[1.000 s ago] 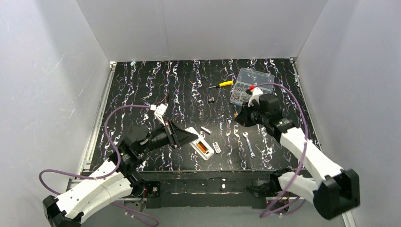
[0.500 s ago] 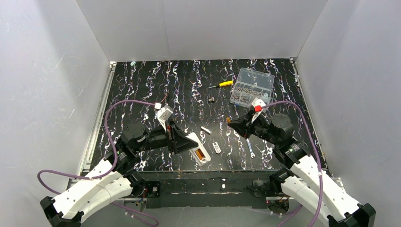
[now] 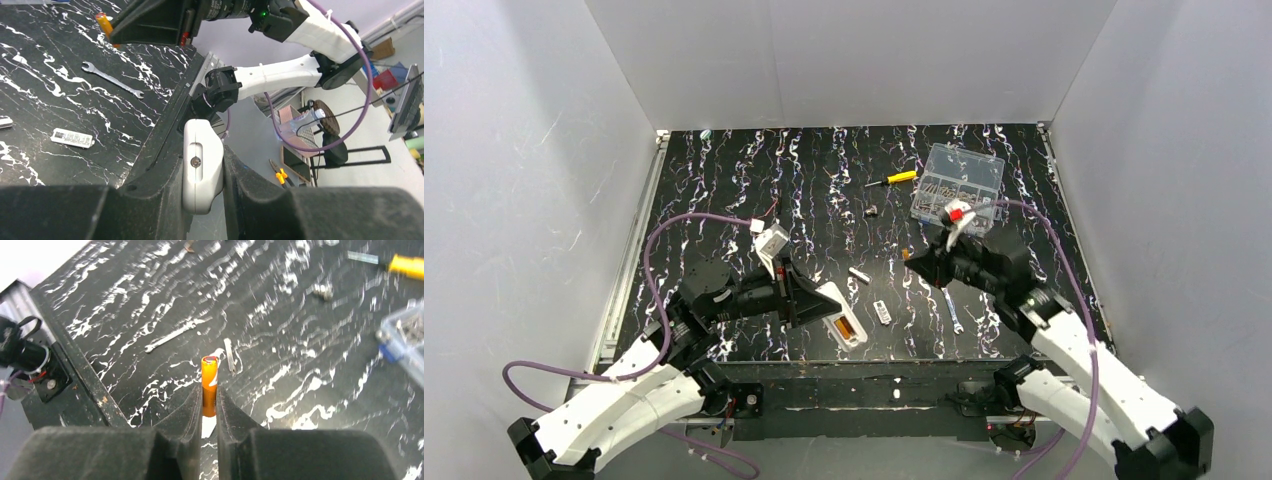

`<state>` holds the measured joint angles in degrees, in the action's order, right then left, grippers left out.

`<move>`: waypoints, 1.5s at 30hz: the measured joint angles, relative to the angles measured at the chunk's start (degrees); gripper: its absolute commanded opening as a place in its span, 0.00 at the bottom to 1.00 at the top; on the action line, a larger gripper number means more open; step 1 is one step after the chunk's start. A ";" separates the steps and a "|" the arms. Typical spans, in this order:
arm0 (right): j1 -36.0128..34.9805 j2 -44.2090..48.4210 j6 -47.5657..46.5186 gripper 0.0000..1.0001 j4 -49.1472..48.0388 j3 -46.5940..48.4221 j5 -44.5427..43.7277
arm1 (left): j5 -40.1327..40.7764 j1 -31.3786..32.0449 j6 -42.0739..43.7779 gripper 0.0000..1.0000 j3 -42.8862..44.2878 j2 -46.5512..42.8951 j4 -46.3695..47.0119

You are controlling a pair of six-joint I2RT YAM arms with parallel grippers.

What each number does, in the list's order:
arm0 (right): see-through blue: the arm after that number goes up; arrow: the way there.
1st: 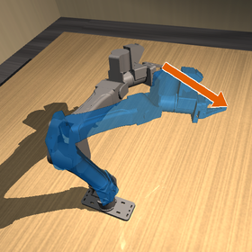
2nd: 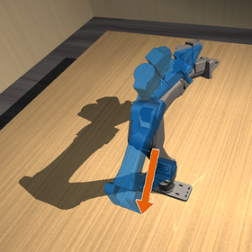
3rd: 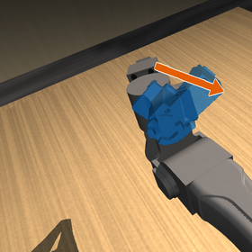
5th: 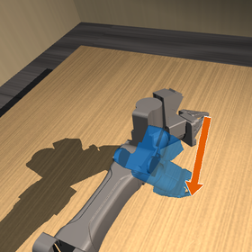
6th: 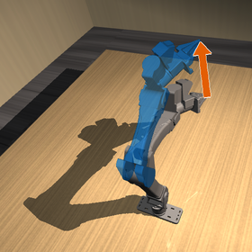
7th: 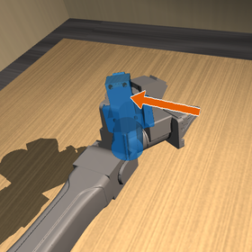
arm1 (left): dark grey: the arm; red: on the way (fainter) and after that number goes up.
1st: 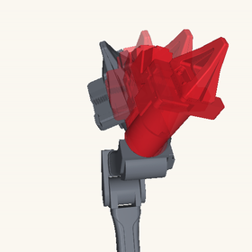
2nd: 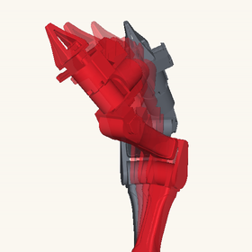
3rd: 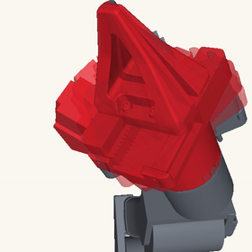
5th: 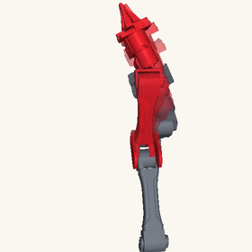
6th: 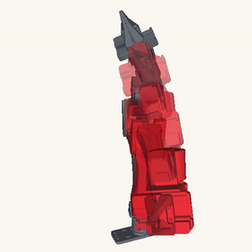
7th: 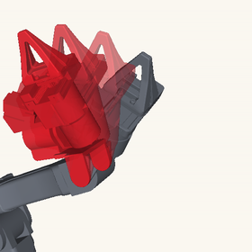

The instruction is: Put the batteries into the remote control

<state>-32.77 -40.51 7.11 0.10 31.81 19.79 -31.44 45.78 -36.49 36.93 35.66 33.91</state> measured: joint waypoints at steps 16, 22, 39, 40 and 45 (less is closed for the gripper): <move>-0.37 -34.36 27.06 0.01 22.53 11.21 -22.23 | 8.72 0.04 -5.38 0.00 -0.63 -4.17 -4.46; -1.99 -39.45 40.70 0.01 24.68 12.35 -28.44 | 10.19 0.04 -6.82 0.00 -0.83 -4.26 -4.76; -8.72 -56.81 78.12 0.01 39.80 27.82 -37.90 | 12.66 0.04 -9.22 0.00 -1.01 -5.46 -5.31; -8.79 -56.92 79.52 0.01 40.06 27.82 -37.99 | 12.70 0.04 -9.25 0.00 -1.01 -5.62 -5.44; -9.68 -56.94 85.15 0.14 41.51 27.89 -39.67 | 13.09 0.04 -9.57 0.00 -1.05 -6.36 -5.99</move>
<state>-42.46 -97.45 92.27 41.60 59.70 -19.88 -18.35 45.82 -46.06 35.88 29.30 27.92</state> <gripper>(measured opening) 0.182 0.253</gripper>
